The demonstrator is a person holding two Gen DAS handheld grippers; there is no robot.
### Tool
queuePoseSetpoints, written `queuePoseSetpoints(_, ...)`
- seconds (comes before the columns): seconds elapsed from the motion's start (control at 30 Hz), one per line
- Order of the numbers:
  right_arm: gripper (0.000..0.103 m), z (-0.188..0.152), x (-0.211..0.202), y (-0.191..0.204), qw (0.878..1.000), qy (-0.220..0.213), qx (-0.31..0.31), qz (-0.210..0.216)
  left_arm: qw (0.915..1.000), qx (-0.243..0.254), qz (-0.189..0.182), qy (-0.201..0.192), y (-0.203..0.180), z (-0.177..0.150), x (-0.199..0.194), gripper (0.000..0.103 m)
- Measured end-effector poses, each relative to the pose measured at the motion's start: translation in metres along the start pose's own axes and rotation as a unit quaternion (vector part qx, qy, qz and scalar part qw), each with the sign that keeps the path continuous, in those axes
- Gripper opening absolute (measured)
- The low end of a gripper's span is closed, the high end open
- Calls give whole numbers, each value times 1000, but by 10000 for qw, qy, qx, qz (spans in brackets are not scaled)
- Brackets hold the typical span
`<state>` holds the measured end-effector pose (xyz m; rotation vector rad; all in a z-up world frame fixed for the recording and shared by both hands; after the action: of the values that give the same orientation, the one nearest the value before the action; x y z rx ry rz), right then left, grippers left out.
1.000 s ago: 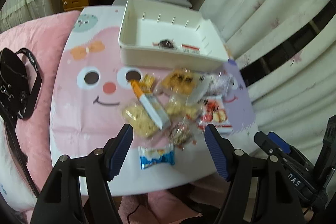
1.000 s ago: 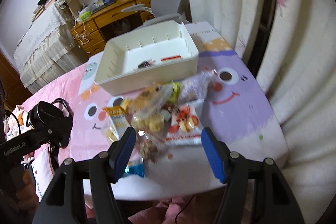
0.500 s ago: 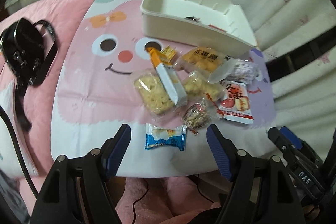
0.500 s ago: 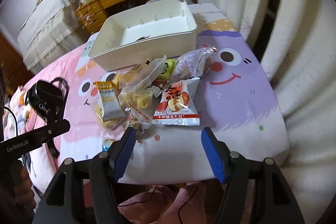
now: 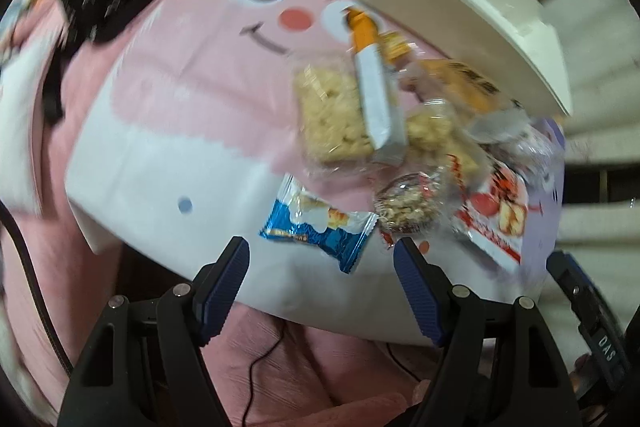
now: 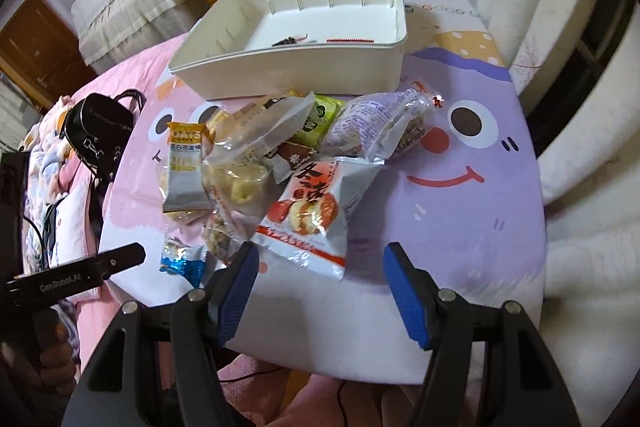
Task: Organize snacks
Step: 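Lower the left tool onto the blue-and-white candy while the right tool grasps the red-and-white chip bag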
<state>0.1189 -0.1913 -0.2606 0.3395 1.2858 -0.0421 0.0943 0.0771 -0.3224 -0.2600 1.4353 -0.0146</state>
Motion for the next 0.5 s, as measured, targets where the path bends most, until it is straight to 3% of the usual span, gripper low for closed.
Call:
queuePoseSetpoints(0.23,64,11,31,-6,9980,580,-197,132,9907,-1290,-102,425,18,-16,39,73)
queuePoseSetpoints(0.5,64,15,65,-6,9919,1201,-274,319,9770,-2028,-146,638,23,-23,65,73)
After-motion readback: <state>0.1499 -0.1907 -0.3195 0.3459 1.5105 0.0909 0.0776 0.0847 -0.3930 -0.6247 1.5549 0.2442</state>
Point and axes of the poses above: each gripper's, at about its wrist camera, not at the fingertips, and x roughly the way its jaws point, y to its left, z to its top, the point moved 10 cm from there along x, roughly the way its jaws point, and after that the axes turned 13 degrees about x, right-handed, at the moved point
